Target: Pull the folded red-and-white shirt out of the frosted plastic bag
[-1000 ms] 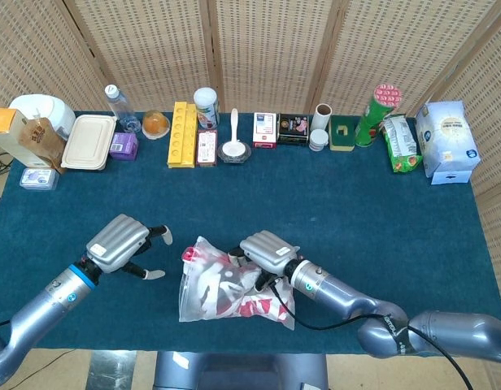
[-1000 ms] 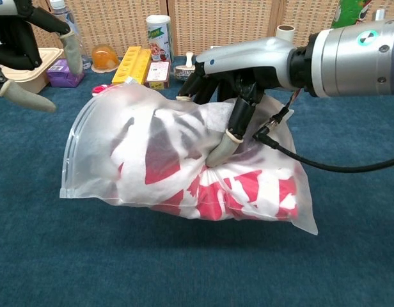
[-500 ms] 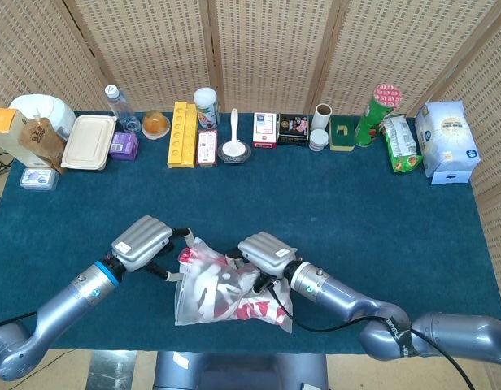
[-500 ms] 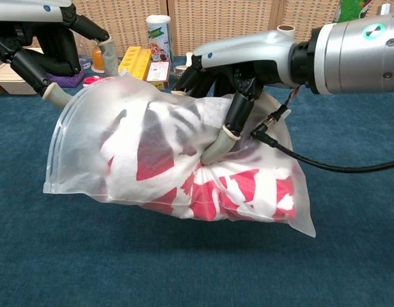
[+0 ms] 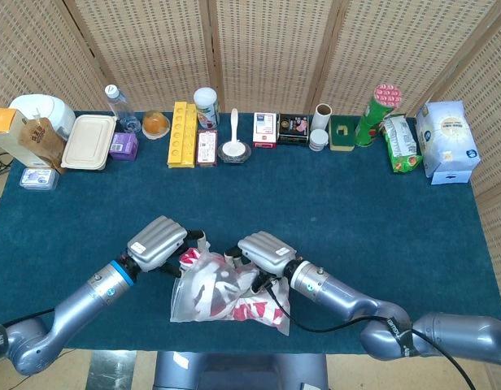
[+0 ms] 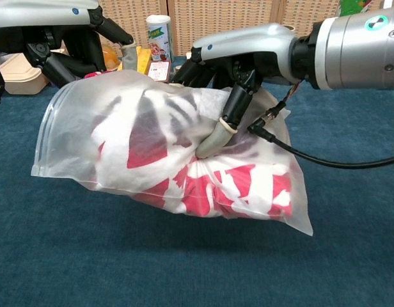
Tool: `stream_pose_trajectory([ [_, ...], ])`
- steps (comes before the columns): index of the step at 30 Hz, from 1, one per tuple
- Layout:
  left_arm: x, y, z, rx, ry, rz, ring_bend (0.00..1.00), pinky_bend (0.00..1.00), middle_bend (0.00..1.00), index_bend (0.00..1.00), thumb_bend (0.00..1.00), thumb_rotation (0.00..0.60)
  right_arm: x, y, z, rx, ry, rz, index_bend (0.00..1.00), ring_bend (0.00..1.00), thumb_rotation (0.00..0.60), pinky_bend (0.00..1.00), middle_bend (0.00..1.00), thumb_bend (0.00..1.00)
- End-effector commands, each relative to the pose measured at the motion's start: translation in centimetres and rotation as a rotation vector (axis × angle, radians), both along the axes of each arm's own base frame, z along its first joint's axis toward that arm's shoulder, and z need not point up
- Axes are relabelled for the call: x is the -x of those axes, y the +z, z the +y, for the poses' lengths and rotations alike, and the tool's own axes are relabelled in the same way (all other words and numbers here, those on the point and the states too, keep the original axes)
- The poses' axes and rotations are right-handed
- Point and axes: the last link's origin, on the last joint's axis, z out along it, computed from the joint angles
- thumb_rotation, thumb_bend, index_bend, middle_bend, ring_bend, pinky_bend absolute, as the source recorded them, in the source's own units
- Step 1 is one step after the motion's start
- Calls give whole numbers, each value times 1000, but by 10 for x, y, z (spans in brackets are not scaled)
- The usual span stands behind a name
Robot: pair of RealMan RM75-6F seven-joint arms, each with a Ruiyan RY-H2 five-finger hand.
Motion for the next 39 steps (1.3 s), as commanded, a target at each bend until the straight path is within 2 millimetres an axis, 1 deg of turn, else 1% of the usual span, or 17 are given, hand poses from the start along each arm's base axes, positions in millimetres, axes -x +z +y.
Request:
stream_pose_trajectory([
  [1, -1, -4, 0, -4, -7, -9, 995, 987, 1000, 598, 277, 580, 1, 2, -2, 2, -12, -10, 884, 1000, 600, 1000, 934, 97],
  [2, -2, -5, 0, -7, -8, -20, 999, 994, 1000, 645, 304, 598, 1, 3, -2, 2, -18, -18, 883, 1000, 600, 1000, 934, 97],
  [4, -2, -8, 0, -16, -10, -37, 1000, 1000, 1000, 729, 370, 600, 2, 4, -4, 7, -25, -26, 883, 1000, 600, 1000, 934, 97],
  [6, -3, -13, 0, -18, -1, -60, 1000, 1000, 1000, 777, 425, 600, 3, 5, -5, 0, -41, -38, 883, 1000, 600, 1000, 934, 97],
  [8, -3, -16, -1, -14, 11, -85, 1000, 1000, 1000, 798, 453, 600, 5, 6, -7, 7, -49, -37, 883, 1000, 600, 1000, 934, 97],
  [16, 8, -19, -3, -3, 53, -101, 1000, 1000, 1000, 811, 458, 600, 19, 10, -19, 27, -127, -53, 883, 1000, 600, 1000, 934, 98],
  [20, 12, -16, -2, -13, 58, -102, 1000, 1000, 1000, 816, 460, 600, 27, 10, -23, 26, -175, -43, 883, 1000, 600, 1000, 934, 98],
  [29, 12, -10, 0, -43, 28, -74, 1000, 1000, 1000, 816, 453, 600, 30, 5, -24, -10, -211, -7, 883, 1000, 600, 1000, 934, 98],
  [35, 20, -21, 4, -42, 57, -83, 1000, 1000, 1000, 816, 447, 600, 35, -2, -25, -10, -222, 22, 883, 1000, 600, 1000, 934, 98],
  [39, 30, -31, 6, -30, 82, -95, 1000, 1000, 1000, 816, 445, 600, 40, -11, -26, -8, -219, 60, 883, 1000, 600, 1000, 932, 98],
])
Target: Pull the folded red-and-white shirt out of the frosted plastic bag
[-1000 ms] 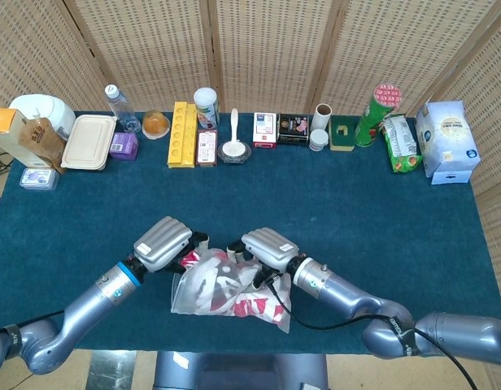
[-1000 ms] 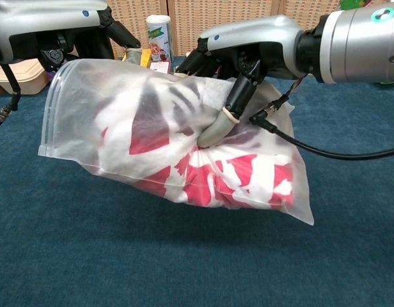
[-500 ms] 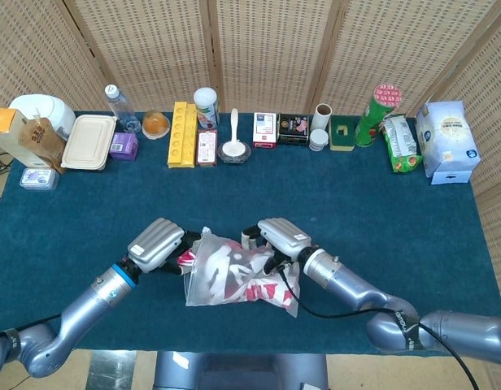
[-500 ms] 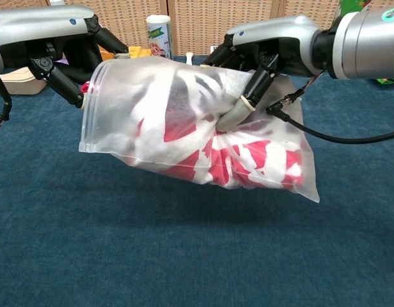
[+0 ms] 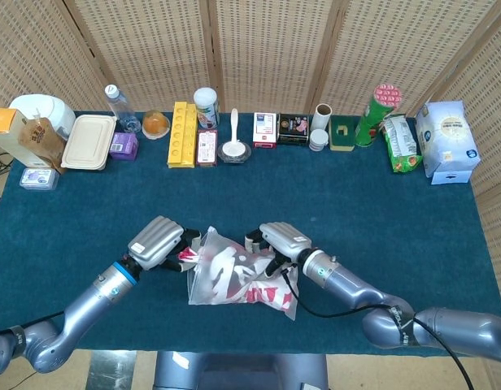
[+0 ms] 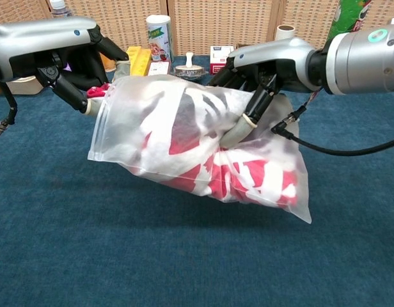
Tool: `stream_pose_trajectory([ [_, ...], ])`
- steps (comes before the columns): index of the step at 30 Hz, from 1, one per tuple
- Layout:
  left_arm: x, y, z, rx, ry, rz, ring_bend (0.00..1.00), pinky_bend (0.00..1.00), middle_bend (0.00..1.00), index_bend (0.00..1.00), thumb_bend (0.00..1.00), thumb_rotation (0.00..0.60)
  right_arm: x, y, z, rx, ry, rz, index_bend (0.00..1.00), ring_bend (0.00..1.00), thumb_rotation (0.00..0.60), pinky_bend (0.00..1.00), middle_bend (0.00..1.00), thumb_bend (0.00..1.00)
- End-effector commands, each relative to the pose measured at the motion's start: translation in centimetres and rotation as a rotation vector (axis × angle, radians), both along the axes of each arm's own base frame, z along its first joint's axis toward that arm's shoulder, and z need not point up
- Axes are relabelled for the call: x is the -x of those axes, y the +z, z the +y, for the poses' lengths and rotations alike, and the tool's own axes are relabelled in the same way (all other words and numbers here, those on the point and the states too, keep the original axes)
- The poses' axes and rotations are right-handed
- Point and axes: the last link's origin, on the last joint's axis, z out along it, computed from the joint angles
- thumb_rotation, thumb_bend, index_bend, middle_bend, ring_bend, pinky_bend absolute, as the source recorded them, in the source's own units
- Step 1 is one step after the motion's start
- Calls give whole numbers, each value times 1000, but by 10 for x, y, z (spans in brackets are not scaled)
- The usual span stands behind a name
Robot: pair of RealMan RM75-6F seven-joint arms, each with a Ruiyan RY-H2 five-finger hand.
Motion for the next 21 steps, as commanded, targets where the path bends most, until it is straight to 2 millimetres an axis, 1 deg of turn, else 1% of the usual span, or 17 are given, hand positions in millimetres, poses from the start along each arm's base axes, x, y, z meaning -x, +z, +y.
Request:
stream_pose_trajectory([
  [1, 9, -8, 1, 12, 25, -17, 1000, 1000, 1000, 816, 445, 600, 4, -8, -1, 0, 3, 34, 883, 1000, 600, 1000, 930, 98],
  [5, 22, -18, 3, 32, 69, -35, 1000, 1000, 1000, 816, 444, 600, 8, -17, -5, 14, 3, 63, 872, 1000, 600, 1000, 918, 100],
  [7, 35, -33, 10, 49, 124, -47, 1000, 1000, 1000, 816, 445, 600, 18, -23, -13, 53, 28, 140, 806, 1000, 600, 1000, 888, 103],
  [9, 38, -43, 16, 54, 141, -57, 1000, 1000, 1000, 816, 445, 600, 22, -27, -17, 92, 29, 181, 663, 990, 600, 994, 810, 104],
  [10, 38, -47, 18, 56, 145, -60, 1000, 1000, 1000, 815, 444, 600, 22, -28, -17, 98, 23, 188, 612, 972, 600, 982, 774, 105],
  [12, 40, -57, 24, 66, 160, -59, 1000, 1000, 1000, 815, 444, 600, 25, -30, -18, 110, 13, 218, 448, 873, 600, 923, 651, 105],
  [13, 40, -61, 26, 68, 163, -55, 1000, 1000, 1000, 815, 444, 600, 25, -30, -18, 111, 4, 224, 388, 829, 600, 892, 605, 104],
  [15, 40, -68, 32, 67, 170, -51, 1000, 1000, 1000, 816, 444, 600, 25, -30, -18, 111, -19, 224, 214, 669, 600, 785, 452, 105],
  [16, 40, -69, 33, 66, 171, -51, 1000, 1000, 1000, 816, 443, 600, 25, -30, -17, 109, -24, 222, 162, 606, 600, 743, 395, 105],
  [17, 40, -71, 35, 65, 174, -51, 1000, 1000, 1000, 816, 444, 600, 25, -29, -17, 106, -36, 215, 96, 520, 600, 682, 317, 105],
  [18, 39, -73, 37, 65, 175, -51, 1000, 1000, 1000, 816, 444, 600, 24, -28, -17, 105, -43, 208, 42, 446, 600, 617, 252, 105],
  [20, 39, -78, 43, 64, 179, -38, 1000, 1000, 1000, 816, 443, 600, 26, -23, -17, 109, -64, 181, 4, 346, 600, 510, 180, 105],
  [21, 39, -79, 45, 64, 180, -32, 1000, 1000, 1000, 816, 442, 600, 26, -21, -16, 113, -62, 176, 0, 299, 600, 452, 155, 105],
])
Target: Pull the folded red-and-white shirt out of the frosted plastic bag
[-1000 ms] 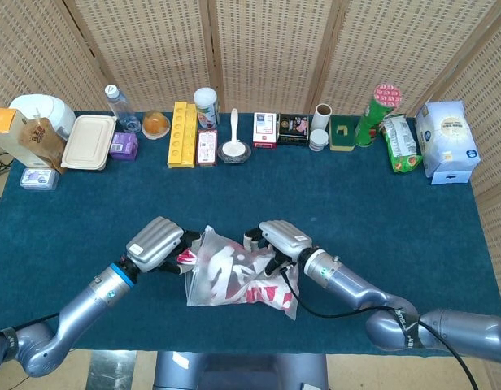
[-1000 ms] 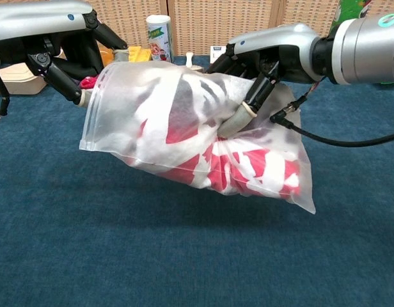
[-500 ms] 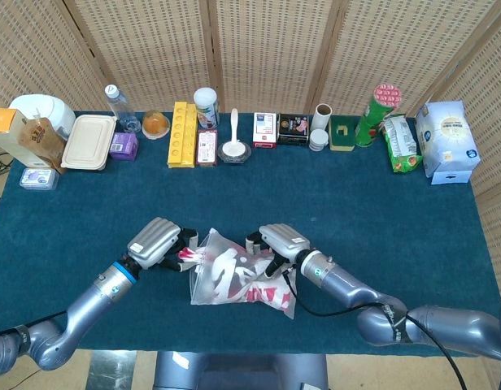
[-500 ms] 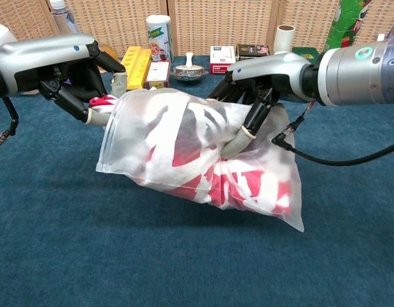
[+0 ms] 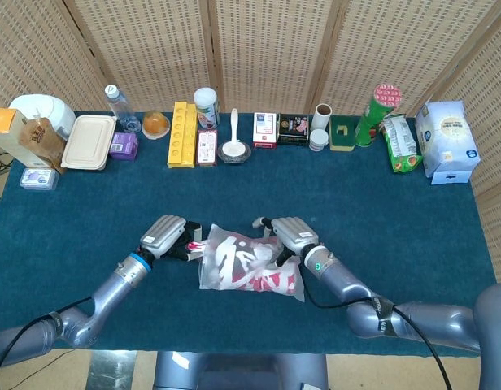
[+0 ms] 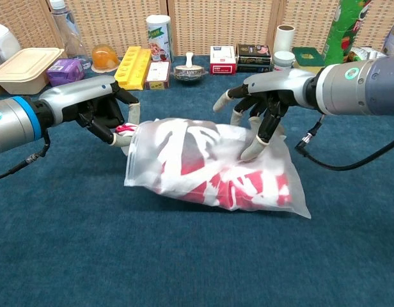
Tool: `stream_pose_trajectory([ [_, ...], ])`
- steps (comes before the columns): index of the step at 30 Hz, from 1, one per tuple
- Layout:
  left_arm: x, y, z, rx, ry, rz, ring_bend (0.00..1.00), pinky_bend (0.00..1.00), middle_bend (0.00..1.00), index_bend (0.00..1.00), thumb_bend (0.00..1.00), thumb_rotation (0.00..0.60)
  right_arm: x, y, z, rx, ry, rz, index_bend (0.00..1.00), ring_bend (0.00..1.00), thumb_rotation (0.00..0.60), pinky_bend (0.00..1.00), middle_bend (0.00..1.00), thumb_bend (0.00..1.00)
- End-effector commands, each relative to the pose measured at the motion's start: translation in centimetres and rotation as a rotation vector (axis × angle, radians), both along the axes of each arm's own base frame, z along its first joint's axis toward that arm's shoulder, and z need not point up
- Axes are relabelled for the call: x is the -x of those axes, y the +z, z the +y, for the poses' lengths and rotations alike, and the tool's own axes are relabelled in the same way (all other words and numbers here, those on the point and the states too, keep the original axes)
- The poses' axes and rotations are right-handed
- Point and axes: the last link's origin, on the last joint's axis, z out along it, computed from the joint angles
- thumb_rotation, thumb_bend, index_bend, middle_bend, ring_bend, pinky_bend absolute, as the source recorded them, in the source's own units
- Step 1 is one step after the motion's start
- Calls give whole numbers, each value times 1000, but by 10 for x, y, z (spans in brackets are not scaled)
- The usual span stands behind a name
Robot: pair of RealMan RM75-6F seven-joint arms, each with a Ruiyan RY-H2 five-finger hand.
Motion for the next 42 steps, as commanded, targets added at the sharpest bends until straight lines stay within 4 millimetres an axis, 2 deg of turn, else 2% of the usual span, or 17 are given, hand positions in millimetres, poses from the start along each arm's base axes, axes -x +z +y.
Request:
stream_pose_trajectory([
  [1, -2, -7, 8, 5, 3, 13, 1000, 1000, 1000, 816, 441, 600, 1, 8, 1, 16, -5, -30, 0, 273, 600, 419, 143, 105],
  [6, -6, -12, 17, -3, -10, 36, 1000, 1000, 1000, 817, 438, 600, 9, 28, -2, 101, 29, -60, 0, 188, 600, 290, 118, 104],
  [10, -14, -12, 21, -3, -19, 31, 1000, 1000, 1000, 816, 437, 600, 23, 46, -1, 176, 92, -27, 10, 169, 600, 265, 123, 103],
  [14, -20, -11, 22, 10, -38, 42, 1000, 1000, 1000, 816, 436, 600, 40, 62, 4, 247, 206, 53, 135, 210, 600, 273, 208, 100],
  [21, -27, -7, 23, 38, -32, 64, 1000, 1000, 1000, 816, 435, 600, 78, 72, 22, 271, 378, 155, 301, 365, 600, 382, 361, 92],
  [24, -27, -3, 24, 52, -28, 95, 1000, 1000, 1000, 816, 434, 600, 98, 71, 35, 249, 448, 184, 342, 434, 600, 432, 417, 88],
  [29, -30, 4, 25, 64, -10, 129, 1000, 1000, 1000, 816, 434, 600, 117, 72, 56, 245, 600, 168, 381, 560, 600, 542, 503, 68],
  [32, -33, 10, 26, 62, 14, 131, 1000, 1000, 1000, 815, 434, 600, 127, 72, 71, 265, 749, 139, 387, 648, 600, 636, 545, 51],
  [38, -39, 11, 23, 67, 42, 142, 1000, 1000, 1000, 816, 434, 600, 133, 66, 80, 327, 945, 70, 369, 903, 600, 911, 716, 0],
  [42, -44, 11, 19, 73, 59, 143, 1000, 1000, 1000, 816, 433, 600, 134, 57, 85, 341, 1037, 48, 366, 984, 600, 995, 779, 0],
])
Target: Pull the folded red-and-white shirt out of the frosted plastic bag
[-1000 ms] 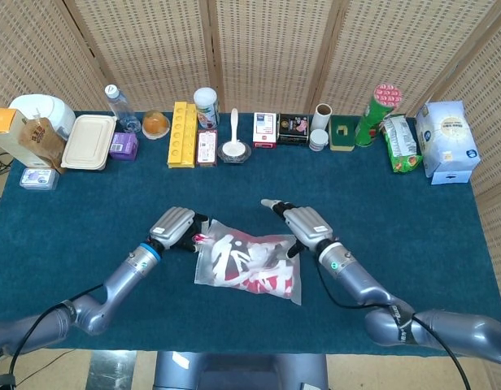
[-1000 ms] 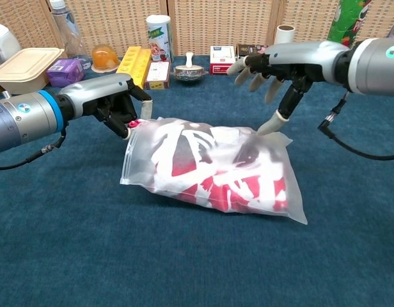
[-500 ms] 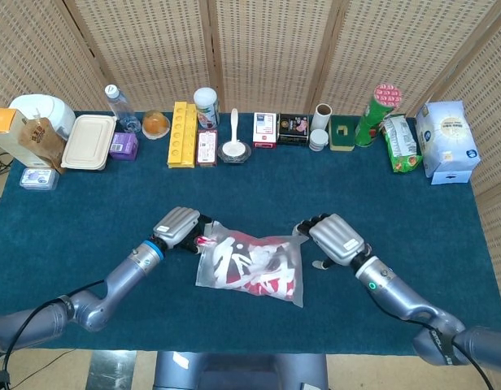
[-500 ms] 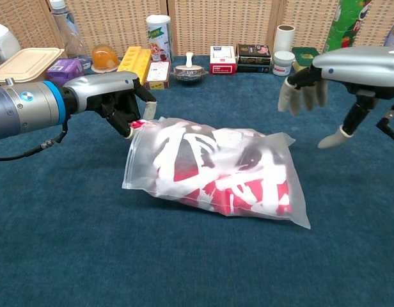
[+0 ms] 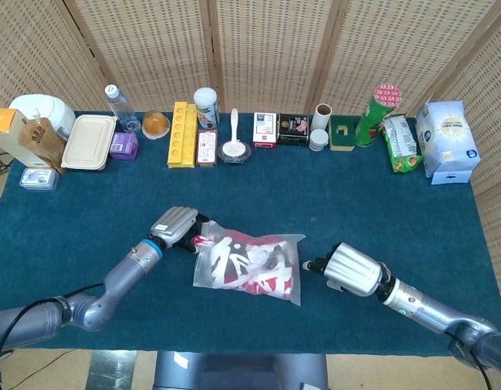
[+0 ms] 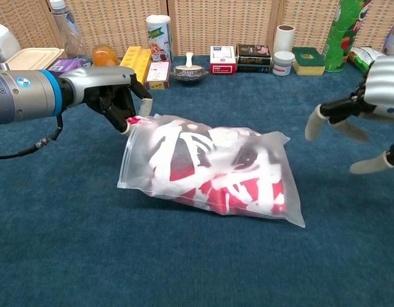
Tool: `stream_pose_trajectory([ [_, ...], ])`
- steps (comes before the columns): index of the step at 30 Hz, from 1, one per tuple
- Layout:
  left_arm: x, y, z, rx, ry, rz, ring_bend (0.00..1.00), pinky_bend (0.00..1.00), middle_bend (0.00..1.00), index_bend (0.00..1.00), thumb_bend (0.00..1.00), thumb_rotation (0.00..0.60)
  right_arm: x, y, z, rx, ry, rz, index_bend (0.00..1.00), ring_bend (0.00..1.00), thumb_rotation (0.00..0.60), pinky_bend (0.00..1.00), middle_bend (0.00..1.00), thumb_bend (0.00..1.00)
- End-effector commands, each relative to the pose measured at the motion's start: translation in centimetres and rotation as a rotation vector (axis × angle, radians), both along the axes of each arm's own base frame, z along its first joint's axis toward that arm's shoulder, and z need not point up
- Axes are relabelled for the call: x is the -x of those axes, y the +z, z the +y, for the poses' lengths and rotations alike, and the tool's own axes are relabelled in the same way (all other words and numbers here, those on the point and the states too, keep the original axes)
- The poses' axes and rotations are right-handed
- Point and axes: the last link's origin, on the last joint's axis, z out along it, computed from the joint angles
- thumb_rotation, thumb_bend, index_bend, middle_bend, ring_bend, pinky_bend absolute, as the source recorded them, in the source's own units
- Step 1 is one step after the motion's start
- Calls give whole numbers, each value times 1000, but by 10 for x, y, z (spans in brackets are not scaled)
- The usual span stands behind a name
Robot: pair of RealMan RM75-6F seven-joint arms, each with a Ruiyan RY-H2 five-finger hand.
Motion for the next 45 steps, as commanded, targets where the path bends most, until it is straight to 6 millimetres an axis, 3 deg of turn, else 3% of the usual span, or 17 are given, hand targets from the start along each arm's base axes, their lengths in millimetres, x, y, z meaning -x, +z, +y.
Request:
stream_pose_trajectory([
  [1, -5, 1, -2, 1, 6, 4, 1000, 1000, 1000, 816, 433, 600, 4, -19, 17, -48, 100, -18, 366, 991, 600, 999, 785, 0],
  [13, -12, -3, -7, 13, 42, 16, 1000, 1000, 1000, 816, 433, 600, -6, -46, 17, -49, 230, 39, 387, 1000, 600, 1000, 835, 0],
  [34, -14, -4, -12, 30, 60, 15, 1000, 1000, 1000, 815, 433, 600, -9, -65, 6, -54, 321, 173, 388, 1000, 600, 1000, 839, 0],
  [45, -15, -8, -16, 46, 71, 10, 1000, 1000, 1000, 816, 430, 600, -24, -79, 0, -72, 352, 182, 422, 1000, 600, 1000, 840, 27],
])
